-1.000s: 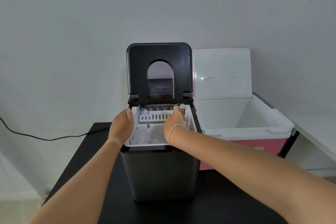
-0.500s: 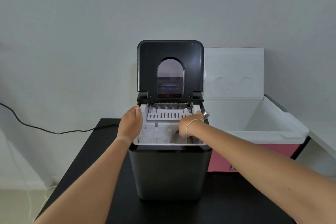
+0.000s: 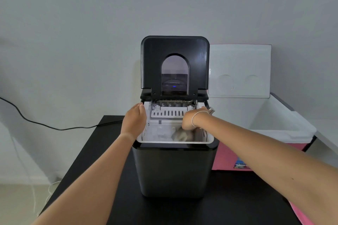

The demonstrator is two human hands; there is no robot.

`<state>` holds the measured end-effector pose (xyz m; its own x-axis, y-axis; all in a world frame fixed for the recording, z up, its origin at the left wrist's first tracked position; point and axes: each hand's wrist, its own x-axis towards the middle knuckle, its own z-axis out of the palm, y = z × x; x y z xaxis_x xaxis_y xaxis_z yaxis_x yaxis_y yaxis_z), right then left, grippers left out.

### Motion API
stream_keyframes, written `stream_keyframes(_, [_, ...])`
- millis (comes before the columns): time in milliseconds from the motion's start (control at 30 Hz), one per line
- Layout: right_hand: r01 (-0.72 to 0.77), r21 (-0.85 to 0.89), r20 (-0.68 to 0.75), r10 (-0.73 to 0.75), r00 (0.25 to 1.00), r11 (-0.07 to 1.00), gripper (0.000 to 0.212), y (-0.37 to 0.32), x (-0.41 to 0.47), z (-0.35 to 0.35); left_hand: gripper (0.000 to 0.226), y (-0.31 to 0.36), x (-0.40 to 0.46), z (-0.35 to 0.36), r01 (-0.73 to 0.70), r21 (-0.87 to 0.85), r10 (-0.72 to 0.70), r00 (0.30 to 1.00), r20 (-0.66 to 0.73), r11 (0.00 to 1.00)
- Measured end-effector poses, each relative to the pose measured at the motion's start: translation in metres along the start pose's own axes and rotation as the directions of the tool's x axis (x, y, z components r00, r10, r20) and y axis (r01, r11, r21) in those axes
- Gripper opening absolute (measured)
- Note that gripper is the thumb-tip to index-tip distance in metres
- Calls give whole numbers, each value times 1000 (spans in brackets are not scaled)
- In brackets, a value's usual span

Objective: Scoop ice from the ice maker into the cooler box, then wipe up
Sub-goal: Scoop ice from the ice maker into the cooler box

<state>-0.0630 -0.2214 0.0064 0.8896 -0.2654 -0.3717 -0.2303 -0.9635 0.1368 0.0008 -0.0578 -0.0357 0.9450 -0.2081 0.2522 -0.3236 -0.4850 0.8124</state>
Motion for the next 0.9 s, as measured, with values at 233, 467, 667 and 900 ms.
stream_keyframes(233, [3, -78, 77, 3, 997, 997, 38, -24, 11, 15, 33, -1, -1, 0, -1, 18, 1, 1000, 0, 1000])
stream_keyframes(467, [91, -40, 11, -91, 996, 995, 46, -23, 11, 34, 33, -2, 2, 2, -10, 31, 10, 1000, -3, 999])
stream_keyframes(667, [125, 17, -44, -124, 991, 992, 32, -19, 2, 28, 33, 0, 2, 1, -18, 33, 18, 1000, -7, 999])
stream_keyframes(900, [94, 165, -121, -74, 990, 982, 32, -16, 9, 29, 33, -5, 4, 2, -20, 45, 20, 1000, -4, 999])
